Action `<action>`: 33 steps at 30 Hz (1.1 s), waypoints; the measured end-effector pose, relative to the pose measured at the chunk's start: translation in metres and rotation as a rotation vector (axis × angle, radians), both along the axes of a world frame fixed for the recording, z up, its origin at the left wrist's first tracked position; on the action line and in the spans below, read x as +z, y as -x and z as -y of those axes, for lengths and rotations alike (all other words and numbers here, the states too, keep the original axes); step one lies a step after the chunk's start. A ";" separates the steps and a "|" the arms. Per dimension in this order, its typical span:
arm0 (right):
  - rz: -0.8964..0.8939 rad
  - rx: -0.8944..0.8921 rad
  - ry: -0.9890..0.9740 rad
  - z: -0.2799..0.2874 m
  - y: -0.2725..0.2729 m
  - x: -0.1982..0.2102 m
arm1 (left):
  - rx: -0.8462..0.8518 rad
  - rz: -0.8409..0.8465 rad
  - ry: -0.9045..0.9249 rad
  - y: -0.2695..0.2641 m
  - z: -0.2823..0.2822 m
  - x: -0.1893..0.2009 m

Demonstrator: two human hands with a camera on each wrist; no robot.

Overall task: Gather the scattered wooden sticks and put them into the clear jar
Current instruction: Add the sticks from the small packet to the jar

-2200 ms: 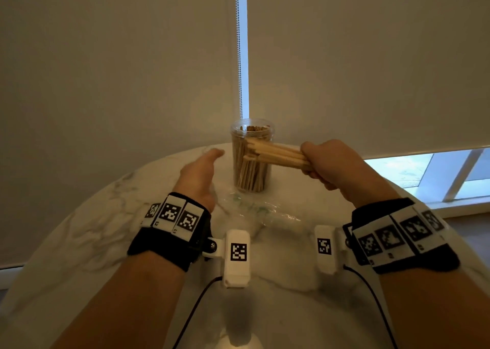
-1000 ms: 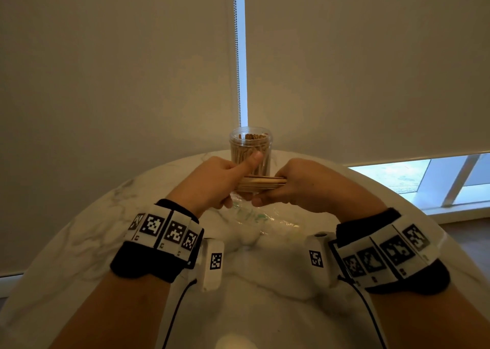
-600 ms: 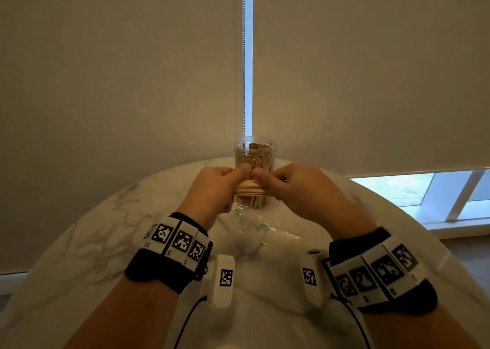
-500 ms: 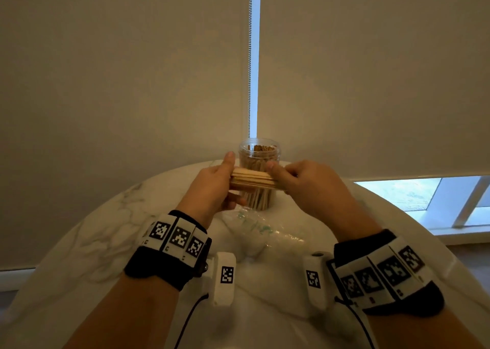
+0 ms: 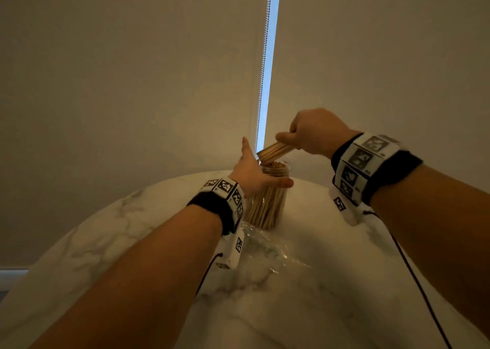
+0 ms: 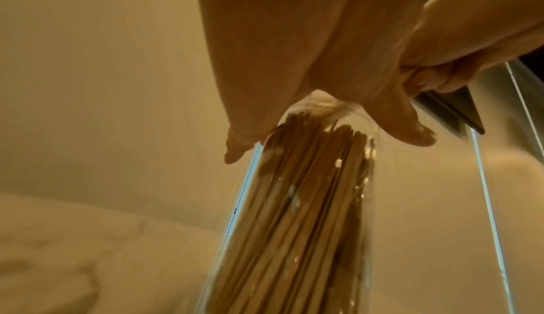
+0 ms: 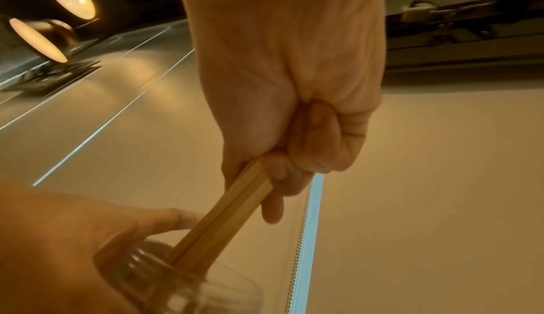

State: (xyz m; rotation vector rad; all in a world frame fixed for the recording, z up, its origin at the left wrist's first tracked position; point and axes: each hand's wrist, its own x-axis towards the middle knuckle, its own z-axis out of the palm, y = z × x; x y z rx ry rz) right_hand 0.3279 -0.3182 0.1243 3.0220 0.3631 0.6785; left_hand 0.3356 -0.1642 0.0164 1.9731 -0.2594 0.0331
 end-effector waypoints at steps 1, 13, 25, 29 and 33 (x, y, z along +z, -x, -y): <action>-0.038 0.010 0.074 -0.004 -0.005 0.003 | -0.018 -0.001 0.091 0.003 0.000 -0.001; -0.178 0.097 0.341 -0.035 -0.031 0.030 | -0.059 0.081 0.244 0.000 -0.004 -0.022; -0.089 0.019 0.331 -0.048 -0.036 0.009 | -0.064 0.038 0.195 -0.004 -0.007 -0.022; -0.088 -0.056 0.344 -0.053 -0.029 -0.004 | -0.056 0.047 0.201 -0.007 -0.006 -0.026; -0.316 0.019 0.278 -0.061 -0.028 -0.022 | -0.044 0.046 0.160 -0.006 -0.006 -0.024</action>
